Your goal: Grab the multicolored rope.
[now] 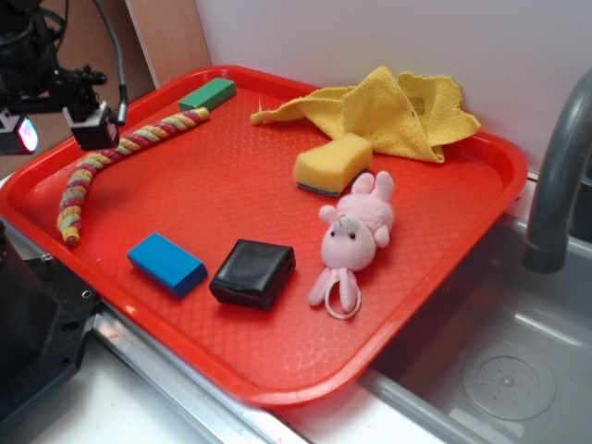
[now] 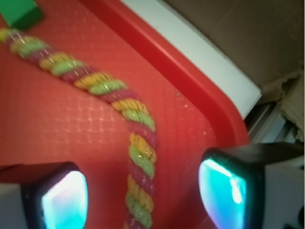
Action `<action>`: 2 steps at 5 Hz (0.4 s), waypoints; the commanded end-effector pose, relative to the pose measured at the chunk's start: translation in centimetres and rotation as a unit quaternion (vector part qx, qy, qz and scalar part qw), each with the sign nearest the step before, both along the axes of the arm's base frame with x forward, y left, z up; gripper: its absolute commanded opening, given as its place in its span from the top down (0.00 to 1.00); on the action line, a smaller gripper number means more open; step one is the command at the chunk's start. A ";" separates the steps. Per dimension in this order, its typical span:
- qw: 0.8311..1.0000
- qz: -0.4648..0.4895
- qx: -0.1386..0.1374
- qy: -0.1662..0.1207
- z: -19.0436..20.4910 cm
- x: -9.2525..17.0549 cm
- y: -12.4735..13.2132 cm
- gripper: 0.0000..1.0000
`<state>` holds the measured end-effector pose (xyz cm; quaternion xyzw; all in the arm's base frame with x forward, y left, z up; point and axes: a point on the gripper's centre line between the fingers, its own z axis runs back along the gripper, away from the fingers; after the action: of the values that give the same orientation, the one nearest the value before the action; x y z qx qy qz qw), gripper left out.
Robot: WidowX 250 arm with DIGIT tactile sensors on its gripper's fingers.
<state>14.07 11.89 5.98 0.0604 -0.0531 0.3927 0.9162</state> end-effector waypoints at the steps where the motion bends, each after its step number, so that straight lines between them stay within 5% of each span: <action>1: 1.000 -0.016 -0.022 0.016 -3.5 -3.9 1.7 0.00; 2: 0.999 -0.026 -0.030 0.027 -5.4 -3.6 0.9 0.00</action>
<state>12.25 13.19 1.59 0.0524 -0.0500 0.3634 0.9288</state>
